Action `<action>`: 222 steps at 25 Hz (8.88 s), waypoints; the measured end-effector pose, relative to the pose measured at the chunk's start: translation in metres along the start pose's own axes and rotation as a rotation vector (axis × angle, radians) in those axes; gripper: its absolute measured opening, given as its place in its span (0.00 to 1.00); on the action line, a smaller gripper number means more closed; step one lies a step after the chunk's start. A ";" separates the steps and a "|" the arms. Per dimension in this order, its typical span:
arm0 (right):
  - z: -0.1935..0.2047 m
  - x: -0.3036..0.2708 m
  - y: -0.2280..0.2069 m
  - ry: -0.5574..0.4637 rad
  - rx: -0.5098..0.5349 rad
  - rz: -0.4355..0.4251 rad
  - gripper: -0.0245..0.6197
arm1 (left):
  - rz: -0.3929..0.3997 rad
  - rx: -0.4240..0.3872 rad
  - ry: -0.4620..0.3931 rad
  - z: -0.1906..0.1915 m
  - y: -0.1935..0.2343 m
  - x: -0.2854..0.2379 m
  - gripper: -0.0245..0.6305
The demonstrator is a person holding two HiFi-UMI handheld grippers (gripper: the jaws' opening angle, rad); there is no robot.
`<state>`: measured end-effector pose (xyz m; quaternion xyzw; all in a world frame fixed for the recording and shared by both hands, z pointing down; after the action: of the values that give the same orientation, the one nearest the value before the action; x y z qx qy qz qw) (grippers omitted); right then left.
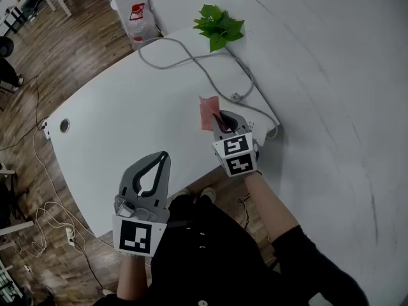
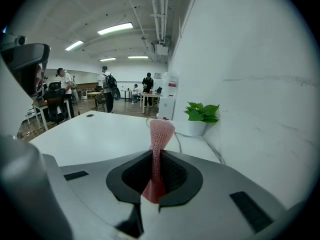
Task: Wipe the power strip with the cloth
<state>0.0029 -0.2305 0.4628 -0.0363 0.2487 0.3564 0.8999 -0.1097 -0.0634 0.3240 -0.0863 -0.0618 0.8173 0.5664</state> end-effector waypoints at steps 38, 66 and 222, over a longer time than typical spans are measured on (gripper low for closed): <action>0.078 -0.031 -0.047 0.313 0.097 0.157 0.12 | 0.042 -0.043 -0.024 -0.002 -0.007 0.003 0.06; 0.141 0.069 -0.131 0.405 -0.012 0.371 0.12 | 0.209 -0.022 -0.013 -0.003 -0.049 -0.031 0.06; 0.000 0.226 -0.021 -0.132 -0.182 0.315 0.12 | 0.375 -0.089 -0.184 -0.060 -0.081 -0.062 0.06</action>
<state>0.1570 -0.1055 0.3537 -0.0545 0.1584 0.5154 0.8404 -0.0017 -0.0934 0.2855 -0.0460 -0.1322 0.9092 0.3920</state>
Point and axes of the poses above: the fingertips, and each gripper's own axes: x backward along the fingers, y to its left, z out of its underside, the point moved 4 cm from there along x, backward along the fingers, and after that the axes turned 5 degrees about -y, right-handed, at the moved point
